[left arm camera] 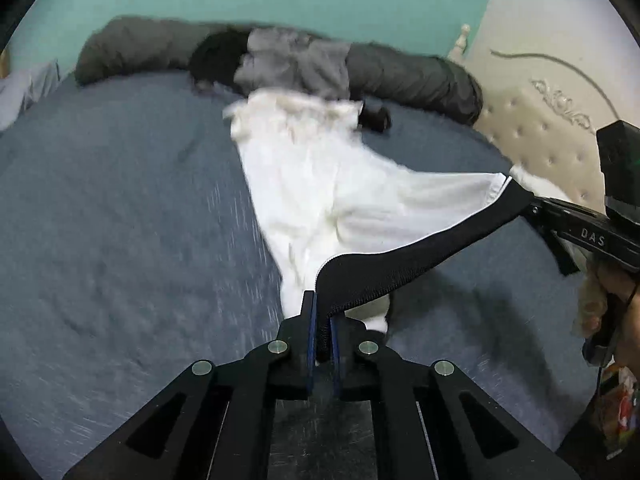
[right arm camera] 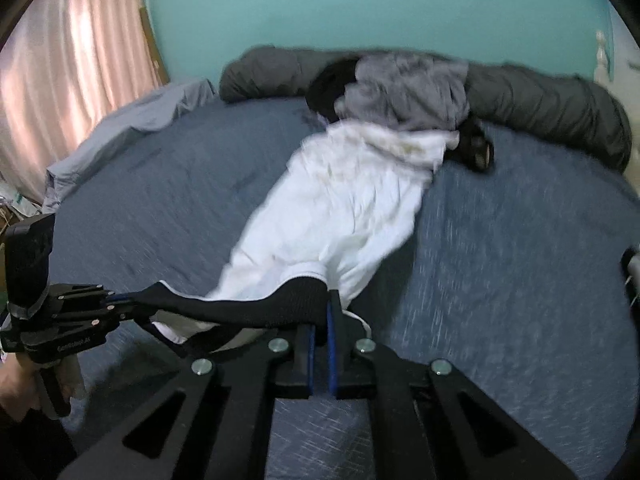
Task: Fold clothes
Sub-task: 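Grasp the black hem with the left tool while the right tool holds it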
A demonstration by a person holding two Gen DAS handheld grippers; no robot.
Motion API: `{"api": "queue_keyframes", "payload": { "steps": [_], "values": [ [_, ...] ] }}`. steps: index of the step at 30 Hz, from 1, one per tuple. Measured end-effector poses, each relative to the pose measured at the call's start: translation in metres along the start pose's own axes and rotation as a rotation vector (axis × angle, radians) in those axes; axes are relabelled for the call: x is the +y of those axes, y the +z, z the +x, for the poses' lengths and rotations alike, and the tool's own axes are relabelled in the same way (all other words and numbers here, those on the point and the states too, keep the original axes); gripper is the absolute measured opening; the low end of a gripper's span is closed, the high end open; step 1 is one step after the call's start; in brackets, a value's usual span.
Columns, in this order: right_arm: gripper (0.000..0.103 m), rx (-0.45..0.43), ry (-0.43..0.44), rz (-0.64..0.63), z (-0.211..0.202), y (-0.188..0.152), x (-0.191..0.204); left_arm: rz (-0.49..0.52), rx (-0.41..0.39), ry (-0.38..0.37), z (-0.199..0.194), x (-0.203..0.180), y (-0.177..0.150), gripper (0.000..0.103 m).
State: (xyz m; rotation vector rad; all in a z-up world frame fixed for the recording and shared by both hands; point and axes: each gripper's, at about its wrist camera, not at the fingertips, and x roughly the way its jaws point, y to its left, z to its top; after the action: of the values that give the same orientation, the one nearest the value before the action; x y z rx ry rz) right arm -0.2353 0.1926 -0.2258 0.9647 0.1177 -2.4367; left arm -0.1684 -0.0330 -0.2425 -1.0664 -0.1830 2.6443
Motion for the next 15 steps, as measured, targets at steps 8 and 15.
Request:
{"api": "queue_keyframes", "payload": {
  "steps": [8, 15],
  "values": [
    [0.003, -0.178, -0.020, -0.005, -0.107, 0.071, 0.031, 0.130, -0.163, 0.009, -0.112, -0.033, 0.101, 0.005],
    [0.003, -0.280, -0.053, -0.034, -0.197, 0.129, 0.056, 0.198, -0.240, 0.015, -0.189, -0.057, 0.167, 0.005]
  ]
}}
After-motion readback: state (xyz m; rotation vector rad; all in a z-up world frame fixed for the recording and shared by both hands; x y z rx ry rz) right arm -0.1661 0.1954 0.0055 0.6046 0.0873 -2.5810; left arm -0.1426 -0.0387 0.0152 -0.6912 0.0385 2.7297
